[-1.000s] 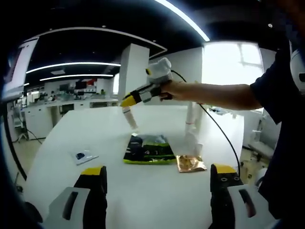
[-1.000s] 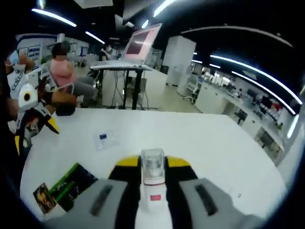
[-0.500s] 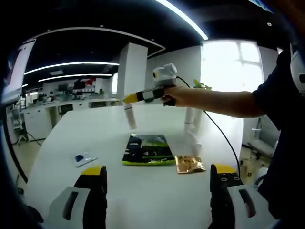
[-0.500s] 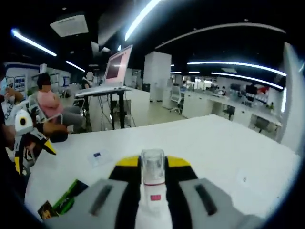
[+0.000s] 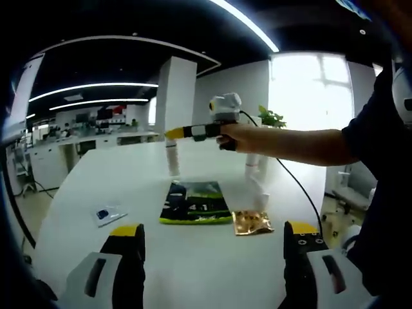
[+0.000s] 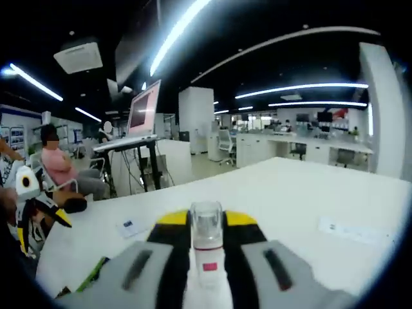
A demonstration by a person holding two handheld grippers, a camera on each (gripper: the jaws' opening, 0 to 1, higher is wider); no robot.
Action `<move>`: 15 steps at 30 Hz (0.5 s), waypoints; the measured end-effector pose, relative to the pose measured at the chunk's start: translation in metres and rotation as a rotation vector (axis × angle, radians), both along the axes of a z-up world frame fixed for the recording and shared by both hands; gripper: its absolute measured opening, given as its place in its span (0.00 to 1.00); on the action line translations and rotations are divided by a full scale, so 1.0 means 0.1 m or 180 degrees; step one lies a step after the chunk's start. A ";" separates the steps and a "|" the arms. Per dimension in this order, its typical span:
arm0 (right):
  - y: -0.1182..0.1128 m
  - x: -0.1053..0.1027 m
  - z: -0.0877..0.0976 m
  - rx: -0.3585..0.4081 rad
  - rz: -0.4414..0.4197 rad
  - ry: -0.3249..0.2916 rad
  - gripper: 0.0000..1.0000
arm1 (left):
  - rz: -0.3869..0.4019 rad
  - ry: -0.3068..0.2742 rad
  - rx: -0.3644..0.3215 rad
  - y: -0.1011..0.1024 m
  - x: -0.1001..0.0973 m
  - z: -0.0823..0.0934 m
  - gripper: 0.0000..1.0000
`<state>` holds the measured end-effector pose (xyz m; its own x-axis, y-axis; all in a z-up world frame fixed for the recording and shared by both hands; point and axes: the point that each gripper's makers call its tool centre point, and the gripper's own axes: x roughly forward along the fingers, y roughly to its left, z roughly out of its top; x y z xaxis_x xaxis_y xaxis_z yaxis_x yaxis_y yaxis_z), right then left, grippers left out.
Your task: Arrange the skincare products in the storage area until every visible bottle or jar stands upright without overlapping.
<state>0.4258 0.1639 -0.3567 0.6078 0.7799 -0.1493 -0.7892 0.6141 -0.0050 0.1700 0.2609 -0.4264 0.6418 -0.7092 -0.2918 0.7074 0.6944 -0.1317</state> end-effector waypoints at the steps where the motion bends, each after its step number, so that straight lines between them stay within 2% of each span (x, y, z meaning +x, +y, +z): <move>1: 0.00 -0.01 -0.01 -0.0008 -0.0004 -0.0006 0.17 | -0.0011 0.0006 -0.0001 -0.01 -0.01 0.00 0.90; 8: -0.01 -0.06 -0.09 0.0008 -0.0029 -0.0030 0.17 | -0.0010 0.0013 0.0016 0.00 -0.02 -0.01 0.90; 15: 0.00 -0.13 -0.08 0.0061 -0.0001 -0.0080 0.18 | -0.0019 0.0027 0.0029 0.02 -0.04 -0.02 0.89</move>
<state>0.4123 0.1636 -0.3651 0.6115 0.7823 -0.1190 -0.7888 0.6146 -0.0131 0.1662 0.2627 -0.4284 0.6350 -0.7104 -0.3036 0.7105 0.6913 -0.1314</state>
